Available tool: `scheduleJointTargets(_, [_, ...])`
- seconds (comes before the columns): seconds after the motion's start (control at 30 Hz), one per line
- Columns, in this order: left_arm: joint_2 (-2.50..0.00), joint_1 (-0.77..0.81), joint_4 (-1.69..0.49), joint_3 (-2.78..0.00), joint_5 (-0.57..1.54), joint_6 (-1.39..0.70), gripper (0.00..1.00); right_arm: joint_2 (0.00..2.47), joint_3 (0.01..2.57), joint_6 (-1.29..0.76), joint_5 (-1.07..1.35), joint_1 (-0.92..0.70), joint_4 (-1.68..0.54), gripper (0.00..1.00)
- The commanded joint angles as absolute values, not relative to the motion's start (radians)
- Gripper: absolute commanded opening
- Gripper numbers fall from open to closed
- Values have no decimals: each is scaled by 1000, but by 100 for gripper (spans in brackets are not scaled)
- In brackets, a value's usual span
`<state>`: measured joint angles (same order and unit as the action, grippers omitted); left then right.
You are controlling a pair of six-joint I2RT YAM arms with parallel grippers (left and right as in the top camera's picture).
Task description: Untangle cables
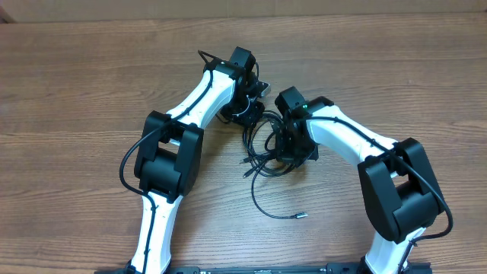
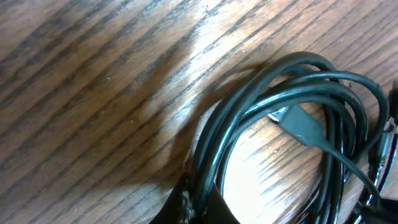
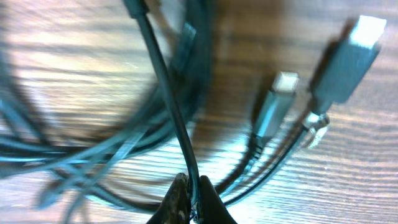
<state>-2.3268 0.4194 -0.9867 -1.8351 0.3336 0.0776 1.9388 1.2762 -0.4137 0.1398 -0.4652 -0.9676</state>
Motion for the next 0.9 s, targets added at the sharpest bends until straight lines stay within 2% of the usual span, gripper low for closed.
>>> scheduleJointTargets(0.0, [-2351, 426, -982, -1822, 310, 44, 4, 1914, 1388, -389, 167, -463, -1046, 4])
scheduleJointTargets(0.2, [-2351, 426, -983, -1822, 305, 44, 4, 1906, 1411, -400, 166, -462, -1131, 4])
scheduleJointTargets(0.53, [-2351, 426, -985, -1822, 303, 44, 5, 1908, 1411, -681, 84, -472, -1232, 4])
scheduleJointTargets(0.8, [-2351, 426, -987, -1822, 303, 44, 5, 1908, 1398, -684, 74, -496, -1299, 4])
scheduleJointTargets(0.87, [-2351, 426, -987, -1822, 303, 45, 5, 1908, 1392, -685, 40, -502, -1296, 9])
